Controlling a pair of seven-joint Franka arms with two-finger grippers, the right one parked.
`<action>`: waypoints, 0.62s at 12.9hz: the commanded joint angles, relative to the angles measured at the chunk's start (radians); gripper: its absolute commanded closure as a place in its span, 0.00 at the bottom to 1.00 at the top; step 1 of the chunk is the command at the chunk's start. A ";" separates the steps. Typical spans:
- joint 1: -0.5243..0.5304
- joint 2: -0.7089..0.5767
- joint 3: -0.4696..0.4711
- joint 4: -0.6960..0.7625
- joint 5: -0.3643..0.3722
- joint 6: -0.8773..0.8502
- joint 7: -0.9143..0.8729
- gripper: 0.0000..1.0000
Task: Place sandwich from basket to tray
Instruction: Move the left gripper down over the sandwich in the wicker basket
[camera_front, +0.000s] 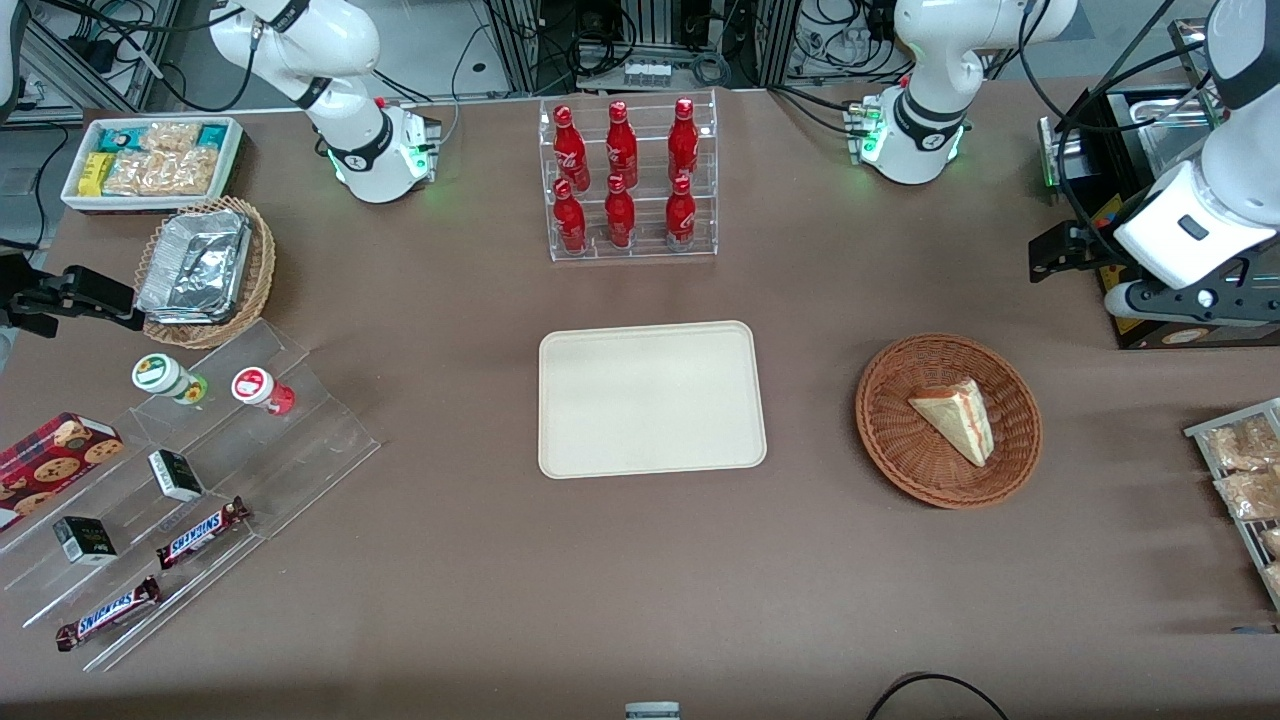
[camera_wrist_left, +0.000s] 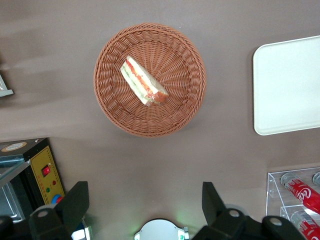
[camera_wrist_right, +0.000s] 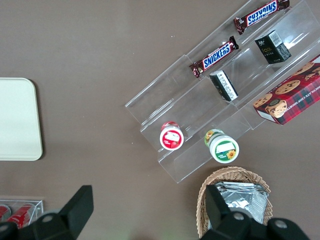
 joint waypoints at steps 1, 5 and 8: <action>-0.002 -0.003 0.003 0.021 -0.007 -0.043 -0.024 0.00; -0.008 0.021 -0.005 -0.016 0.005 0.006 -0.042 0.00; -0.008 0.047 -0.006 -0.126 0.005 0.148 -0.045 0.00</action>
